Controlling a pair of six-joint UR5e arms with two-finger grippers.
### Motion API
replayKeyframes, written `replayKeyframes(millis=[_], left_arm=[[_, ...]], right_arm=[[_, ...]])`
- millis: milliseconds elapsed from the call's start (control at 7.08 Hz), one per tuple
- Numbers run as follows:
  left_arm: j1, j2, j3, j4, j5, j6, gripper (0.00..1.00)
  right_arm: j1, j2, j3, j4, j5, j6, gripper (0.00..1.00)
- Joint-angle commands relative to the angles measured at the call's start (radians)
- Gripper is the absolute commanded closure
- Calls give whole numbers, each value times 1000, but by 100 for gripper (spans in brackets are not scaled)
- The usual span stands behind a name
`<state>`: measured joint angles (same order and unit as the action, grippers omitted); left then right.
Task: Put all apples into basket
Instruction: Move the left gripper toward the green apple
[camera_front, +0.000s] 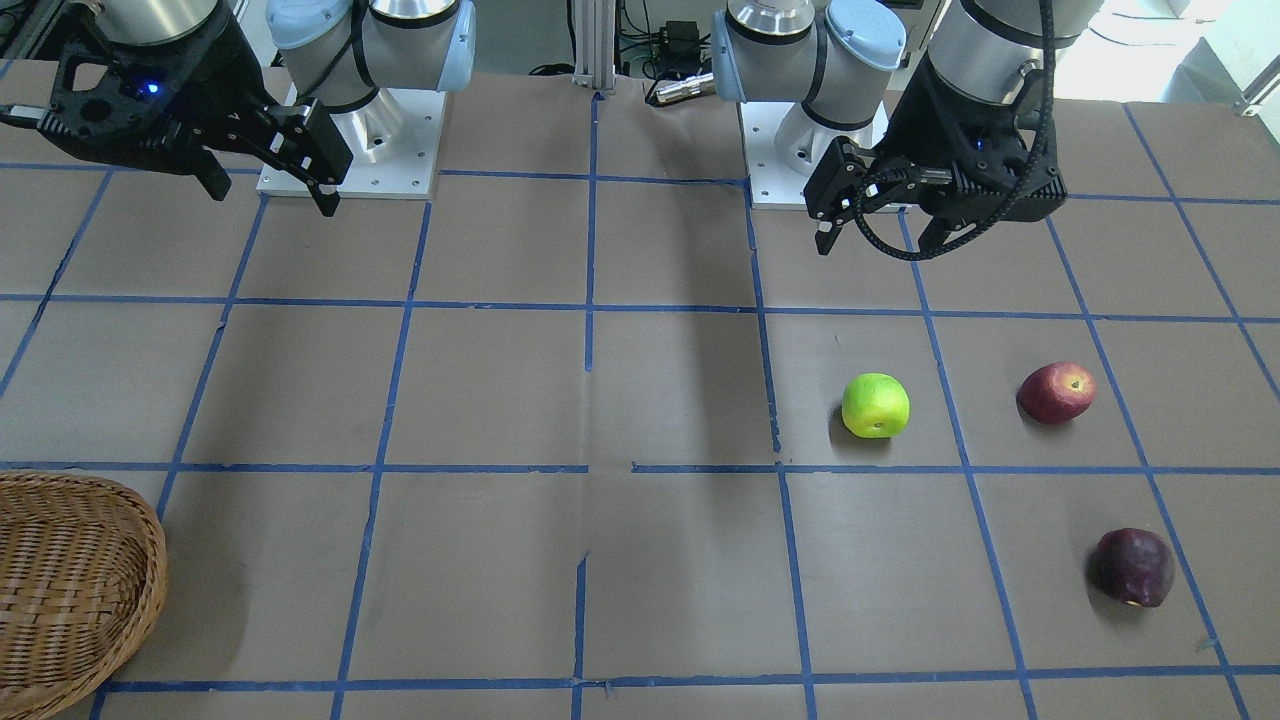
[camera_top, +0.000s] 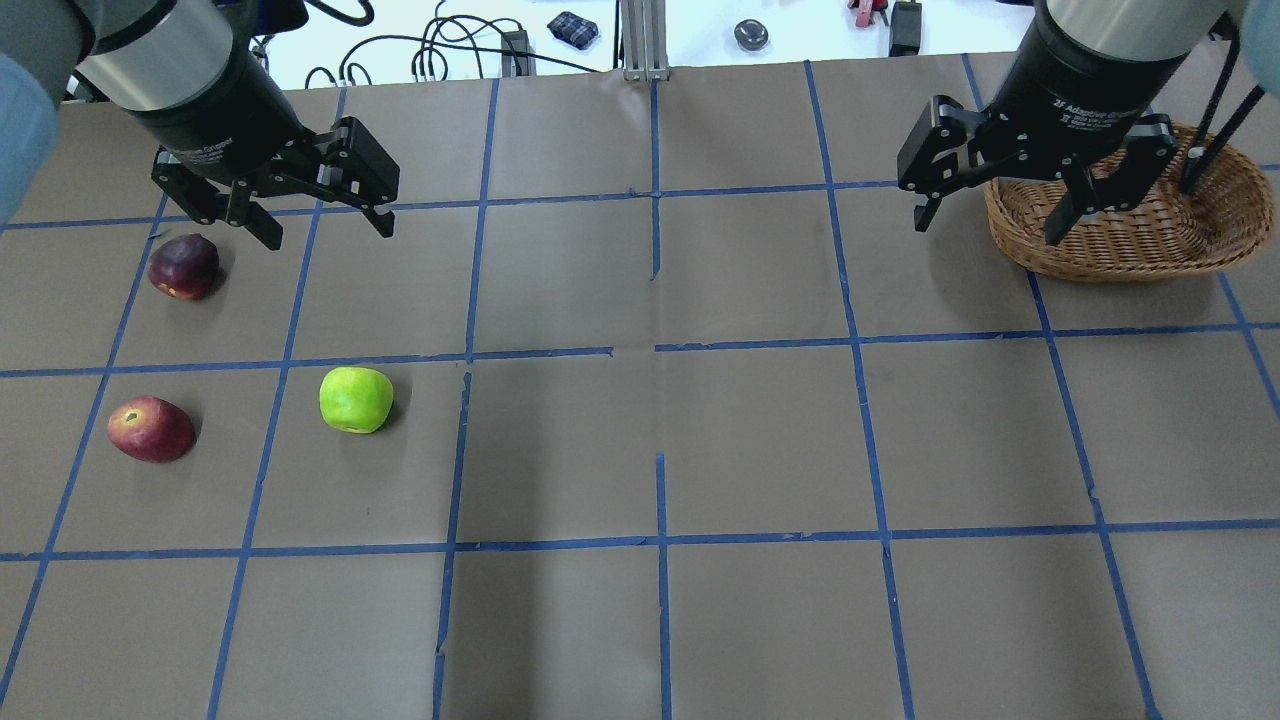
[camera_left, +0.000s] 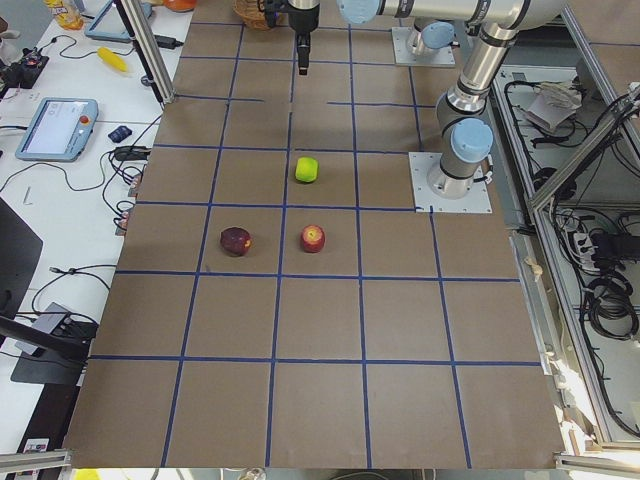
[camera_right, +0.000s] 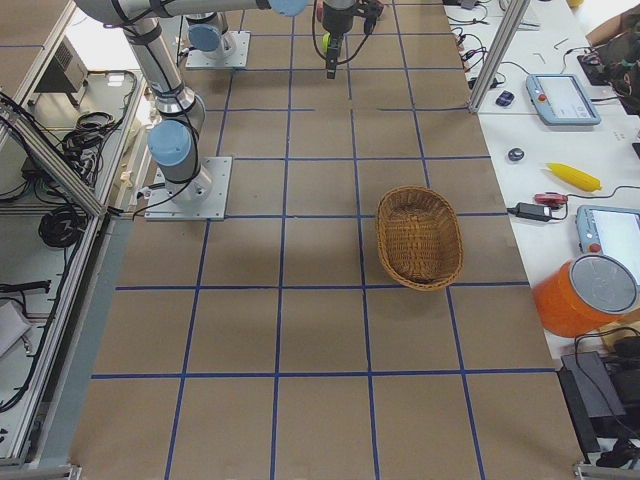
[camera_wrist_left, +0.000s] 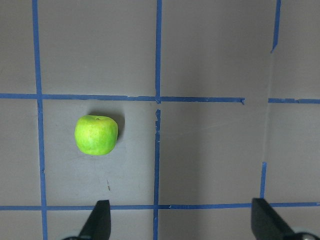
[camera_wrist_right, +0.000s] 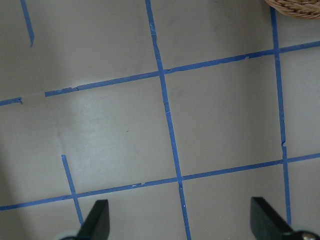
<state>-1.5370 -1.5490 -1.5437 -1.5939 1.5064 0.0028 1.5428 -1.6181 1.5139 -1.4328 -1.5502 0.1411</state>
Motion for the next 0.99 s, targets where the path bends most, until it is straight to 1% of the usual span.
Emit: replayKeyframes(millis=[0, 283, 565, 707, 848], left_arm=[[0, 0, -1, 2, 0, 0, 0], [5, -2, -3, 12, 0, 2, 0], [41, -20, -7, 11, 9, 119, 0], [95, -45, -31, 12, 76, 169, 0], [127, -61, -89, 50, 86, 221, 0]], right_arm=[[0, 1, 0, -1, -1, 0, 0], [0, 1, 0, -1, -2, -3, 0], [0, 1, 0, -1, -2, -3, 0], [0, 0, 0, -1, -2, -3, 0], [0, 1, 0, -1, -2, -3, 0]])
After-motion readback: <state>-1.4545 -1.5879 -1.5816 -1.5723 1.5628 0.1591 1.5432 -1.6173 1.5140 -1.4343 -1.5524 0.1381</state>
